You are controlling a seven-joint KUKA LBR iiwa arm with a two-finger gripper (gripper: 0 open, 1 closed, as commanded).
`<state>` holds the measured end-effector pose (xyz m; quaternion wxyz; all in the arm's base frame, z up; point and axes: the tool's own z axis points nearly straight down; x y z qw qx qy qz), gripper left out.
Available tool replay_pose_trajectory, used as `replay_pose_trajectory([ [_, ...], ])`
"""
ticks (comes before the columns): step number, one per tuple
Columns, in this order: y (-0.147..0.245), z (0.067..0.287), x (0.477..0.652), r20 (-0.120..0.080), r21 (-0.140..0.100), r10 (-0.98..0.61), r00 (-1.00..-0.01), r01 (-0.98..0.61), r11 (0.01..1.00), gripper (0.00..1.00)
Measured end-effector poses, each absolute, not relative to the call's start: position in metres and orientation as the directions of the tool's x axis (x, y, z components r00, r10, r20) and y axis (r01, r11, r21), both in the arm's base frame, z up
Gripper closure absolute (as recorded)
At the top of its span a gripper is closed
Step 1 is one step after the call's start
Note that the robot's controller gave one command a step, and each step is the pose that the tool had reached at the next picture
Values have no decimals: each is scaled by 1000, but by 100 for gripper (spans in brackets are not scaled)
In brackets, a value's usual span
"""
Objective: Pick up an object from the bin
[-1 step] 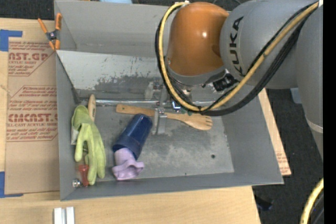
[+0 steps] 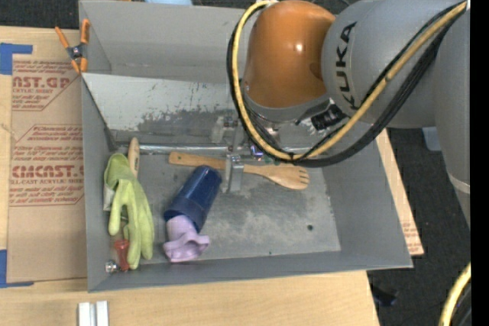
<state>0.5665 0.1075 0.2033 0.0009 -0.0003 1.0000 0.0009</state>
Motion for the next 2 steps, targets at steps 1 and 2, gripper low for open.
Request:
replay_pose_trajectory([
  [1,113,149,569,-4,0,-177,-984,-177,984,0],
  [2,120,66,581,-4,1,-444,-896,-444,896,0],
])
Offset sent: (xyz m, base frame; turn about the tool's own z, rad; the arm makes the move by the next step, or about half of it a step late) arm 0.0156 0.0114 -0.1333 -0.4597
